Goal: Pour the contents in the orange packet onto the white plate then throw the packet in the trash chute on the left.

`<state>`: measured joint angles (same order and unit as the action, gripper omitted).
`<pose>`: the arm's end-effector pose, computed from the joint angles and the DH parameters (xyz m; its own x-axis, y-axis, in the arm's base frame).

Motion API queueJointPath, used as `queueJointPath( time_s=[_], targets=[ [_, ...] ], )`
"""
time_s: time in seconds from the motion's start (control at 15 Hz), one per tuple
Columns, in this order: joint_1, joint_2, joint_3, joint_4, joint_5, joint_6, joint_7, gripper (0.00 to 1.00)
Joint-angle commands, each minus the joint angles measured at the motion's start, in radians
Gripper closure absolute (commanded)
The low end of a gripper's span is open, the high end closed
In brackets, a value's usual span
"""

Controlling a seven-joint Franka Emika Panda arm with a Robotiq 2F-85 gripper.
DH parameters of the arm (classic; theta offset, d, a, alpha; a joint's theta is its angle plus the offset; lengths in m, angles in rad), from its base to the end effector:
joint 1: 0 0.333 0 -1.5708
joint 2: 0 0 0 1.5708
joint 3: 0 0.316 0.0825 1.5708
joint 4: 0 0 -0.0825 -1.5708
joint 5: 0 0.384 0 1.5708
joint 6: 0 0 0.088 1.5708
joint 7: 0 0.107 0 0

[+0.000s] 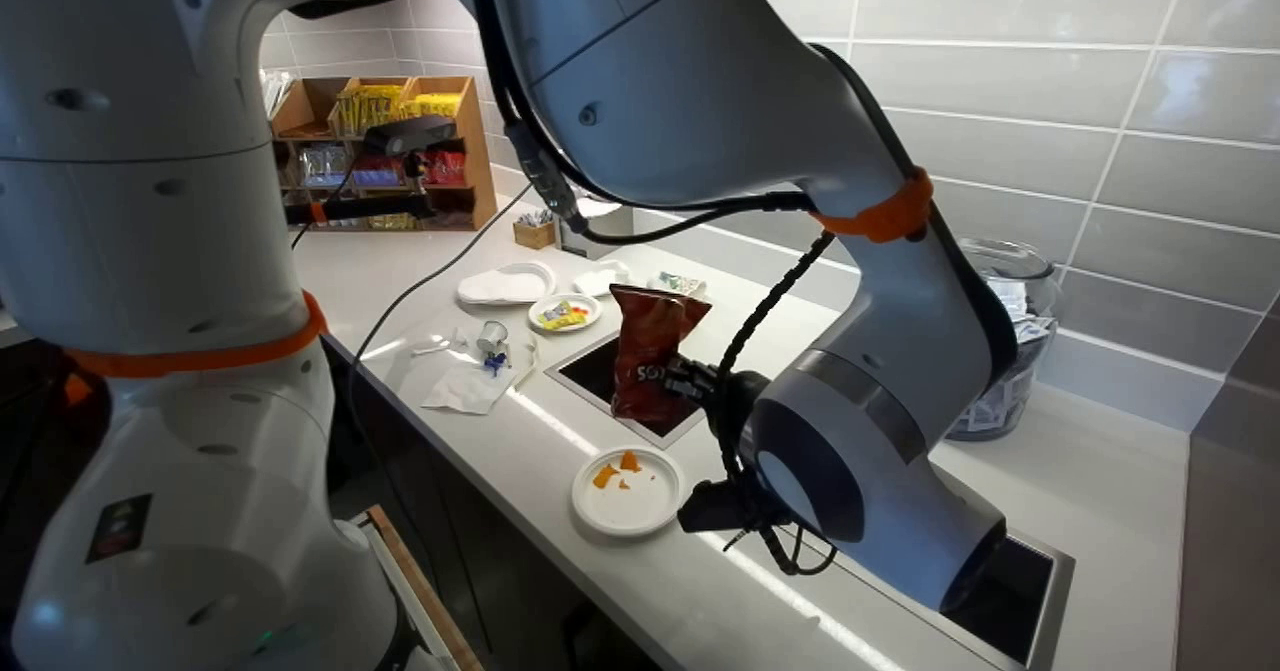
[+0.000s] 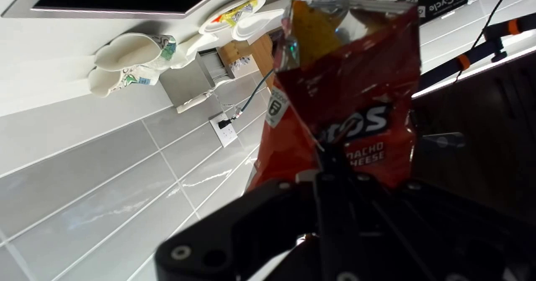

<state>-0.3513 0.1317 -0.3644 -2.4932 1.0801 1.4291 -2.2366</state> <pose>0.3476 -0.1674 0.2505 0.4682 0.0385 0.8828 0.8588 -0.2551 -0.4444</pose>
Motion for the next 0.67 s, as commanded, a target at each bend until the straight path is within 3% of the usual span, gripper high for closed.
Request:
queueJointPath(
  time_s=[0.0,0.27,0.33,0.6],
  targets=[
    [-0.009,0.021,-0.001,0.019,0.007,0.008,0.008,1.0],
    [-0.015,0.034,0.002,0.034,-0.006,-0.039,-0.012,1.0],
    [-0.002,0.018,0.001,0.019,0.003,0.053,0.048,1.0],
    [-0.02,0.049,0.003,0.046,-0.018,-0.083,-0.014,1.0]
  ],
)
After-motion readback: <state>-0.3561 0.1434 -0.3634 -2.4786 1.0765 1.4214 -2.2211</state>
